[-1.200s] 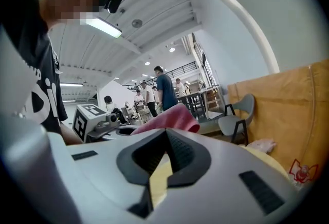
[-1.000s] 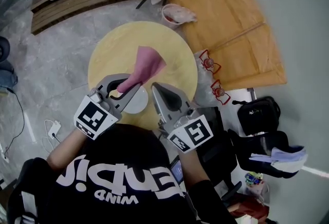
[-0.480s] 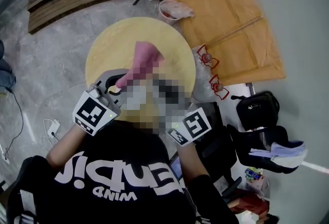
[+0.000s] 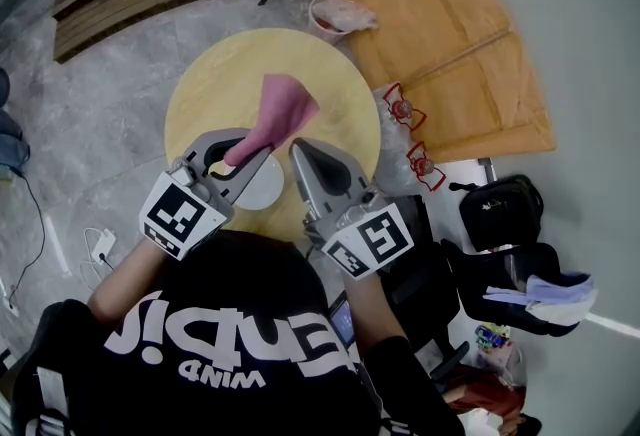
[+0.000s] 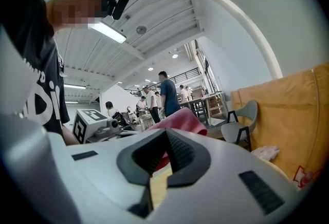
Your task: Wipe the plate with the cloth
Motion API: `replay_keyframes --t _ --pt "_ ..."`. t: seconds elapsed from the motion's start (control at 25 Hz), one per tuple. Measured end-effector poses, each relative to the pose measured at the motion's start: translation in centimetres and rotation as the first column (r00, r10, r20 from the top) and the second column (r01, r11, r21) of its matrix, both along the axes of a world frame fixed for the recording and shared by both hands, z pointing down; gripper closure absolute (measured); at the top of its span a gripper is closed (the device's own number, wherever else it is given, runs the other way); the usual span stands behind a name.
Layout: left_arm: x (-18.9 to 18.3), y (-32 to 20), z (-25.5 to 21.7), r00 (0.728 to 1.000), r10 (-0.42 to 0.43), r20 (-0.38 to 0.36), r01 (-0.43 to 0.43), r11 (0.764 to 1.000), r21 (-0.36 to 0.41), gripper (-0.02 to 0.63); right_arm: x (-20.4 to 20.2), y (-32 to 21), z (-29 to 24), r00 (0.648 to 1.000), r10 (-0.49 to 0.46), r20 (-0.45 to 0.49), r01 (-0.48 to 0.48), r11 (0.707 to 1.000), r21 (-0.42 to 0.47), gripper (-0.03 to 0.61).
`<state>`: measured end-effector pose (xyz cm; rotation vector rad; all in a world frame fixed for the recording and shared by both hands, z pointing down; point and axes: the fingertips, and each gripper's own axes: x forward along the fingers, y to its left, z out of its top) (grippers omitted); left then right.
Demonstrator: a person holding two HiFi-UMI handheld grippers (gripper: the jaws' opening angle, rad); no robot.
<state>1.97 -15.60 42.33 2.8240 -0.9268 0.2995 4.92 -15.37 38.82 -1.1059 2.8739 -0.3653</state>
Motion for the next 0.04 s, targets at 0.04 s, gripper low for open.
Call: replay_keyframes --t 0.04 --pt "0.01 0.07 -0.02 1.0 0.0 -0.001 0.0 1.0 -0.007 0.563 0.01 0.0 0.01 1.0 0.003 0.002 -0.003 1.0 0.0 0.557"
